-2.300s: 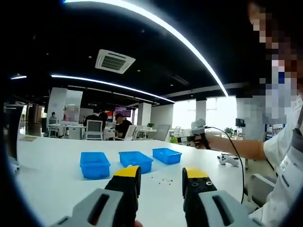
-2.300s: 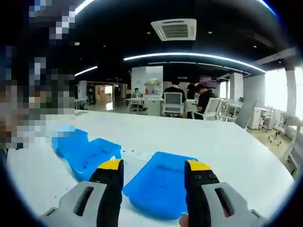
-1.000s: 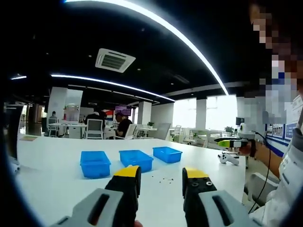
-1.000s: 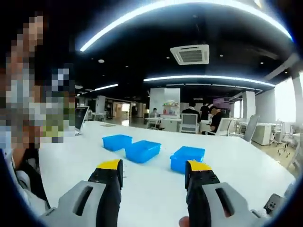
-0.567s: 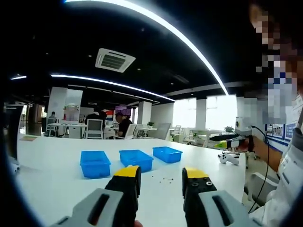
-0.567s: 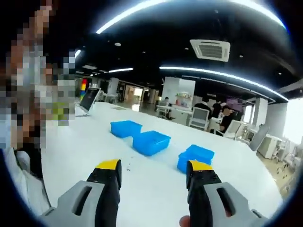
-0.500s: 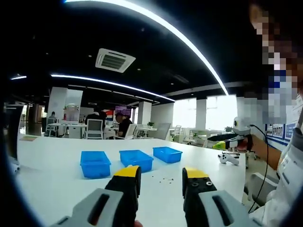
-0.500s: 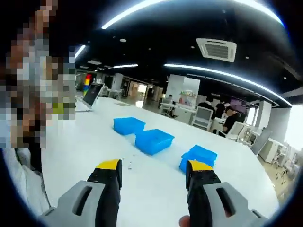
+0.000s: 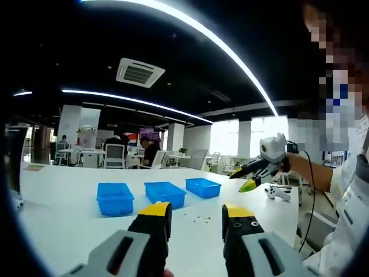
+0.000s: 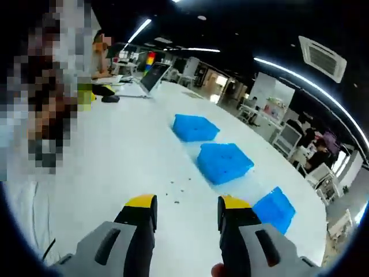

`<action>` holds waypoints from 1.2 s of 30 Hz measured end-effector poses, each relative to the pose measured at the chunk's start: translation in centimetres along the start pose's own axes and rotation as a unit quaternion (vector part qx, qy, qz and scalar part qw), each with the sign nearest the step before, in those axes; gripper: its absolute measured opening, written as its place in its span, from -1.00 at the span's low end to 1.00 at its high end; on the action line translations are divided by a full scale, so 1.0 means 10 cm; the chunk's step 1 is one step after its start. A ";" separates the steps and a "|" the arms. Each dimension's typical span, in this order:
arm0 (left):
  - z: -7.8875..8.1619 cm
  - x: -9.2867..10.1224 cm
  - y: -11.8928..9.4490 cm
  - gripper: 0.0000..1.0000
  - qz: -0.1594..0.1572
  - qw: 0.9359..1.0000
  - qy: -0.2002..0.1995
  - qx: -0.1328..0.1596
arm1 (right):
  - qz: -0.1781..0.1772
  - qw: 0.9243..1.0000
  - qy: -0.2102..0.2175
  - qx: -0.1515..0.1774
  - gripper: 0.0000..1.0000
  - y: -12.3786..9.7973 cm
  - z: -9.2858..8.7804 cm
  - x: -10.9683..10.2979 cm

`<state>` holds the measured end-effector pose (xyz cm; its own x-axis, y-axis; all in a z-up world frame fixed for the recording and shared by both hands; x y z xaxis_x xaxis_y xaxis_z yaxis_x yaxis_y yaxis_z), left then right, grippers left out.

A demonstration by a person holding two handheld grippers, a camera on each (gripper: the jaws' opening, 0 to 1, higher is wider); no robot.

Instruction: Pick up the resistors one by one and place each resistor into its matching bin, sorting the parts by color and model until every resistor is separated into the correct bin for its type

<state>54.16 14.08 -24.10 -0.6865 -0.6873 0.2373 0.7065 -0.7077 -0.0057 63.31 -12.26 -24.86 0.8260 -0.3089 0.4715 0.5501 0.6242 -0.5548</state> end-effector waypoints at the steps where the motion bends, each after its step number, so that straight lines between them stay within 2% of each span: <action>1: 0.00 0.01 0.00 -0.27 -0.001 1.000 0.000 0.000 | 0.018 1.000 -0.010 -0.005 -0.13 0.07 0.03 -0.02; 4: 0.01 0.01 -0.01 -0.27 -0.001 1.000 0.000 0.001 | 0.076 0.996 -0.044 -0.033 -0.14 0.26 0.06 -0.12; 7: 0.03 -0.02 -0.04 -0.27 0.004 1.000 0.000 0.004 | 0.122 0.987 -0.081 -0.071 -0.19 0.47 0.04 -0.19; 9: 0.04 -0.04 -0.05 -0.27 0.006 1.000 -0.001 0.006 | 0.139 0.983 -0.086 -0.082 -0.21 0.57 0.04 -0.23; 13: 0.05 -0.05 -0.06 -0.27 0.007 1.000 -0.001 0.007 | 0.188 0.970 -0.102 -0.118 -0.26 0.77 -0.01 -0.32; 20: 0.09 -0.07 -0.10 -0.27 0.010 1.000 -0.002 0.013 | 0.235 0.951 -0.125 -0.156 -0.34 1.05 -0.11 -0.40; 21: 0.09 -0.07 -0.10 -0.27 0.011 1.000 -0.001 0.013 | 0.238 0.950 -0.124 -0.159 -0.37 1.08 -0.12 -0.39; 23: 0.09 -0.07 -0.10 -0.27 0.010 1.000 -0.001 0.014 | 0.254 0.942 -0.129 -0.177 -0.42 1.12 -0.19 -0.37; 29: 0.10 -0.09 -0.11 -0.27 0.011 1.000 -0.001 0.015 | 0.276 0.935 -0.114 -0.190 -0.50 1.28 -0.25 -0.28; 31: 0.09 -0.09 -0.10 -0.27 0.012 1.000 -0.001 0.014 | 0.293 0.933 -0.089 -0.187 -0.57 1.30 -0.24 -0.29; 32: 0.09 -0.10 -0.10 -0.27 0.013 1.000 -0.001 0.014 | 0.318 0.926 -0.078 -0.188 -0.62 1.28 -0.26 -0.33; 33: 0.09 -0.11 -0.10 -0.27 0.014 1.000 -0.002 0.015 | 0.312 0.928 -0.086 -0.185 -0.63 1.29 -0.26 -0.29; 36: 0.11 -0.09 -0.10 -0.27 0.012 1.000 -0.002 0.018 | 0.303 0.932 -0.062 -0.190 -0.81 1.35 -0.29 -0.22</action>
<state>54.31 15.57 -23.30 -0.6681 -0.7040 0.2407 0.7290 -0.6841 0.0225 69.28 -5.22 -35.38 0.9914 0.1186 0.0547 0.0097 0.3506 -0.9365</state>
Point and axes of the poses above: the point that each gripper's makers call its tool centre point, and the gripper's own axes: y roughly forward along the fingers, x roughly to its right, z roughly out of its top, the point moved 4 cm from there along -y, roughly backward along the fingers, and after that the axes turned 9 degrees about -y, right-handed, at the moved point
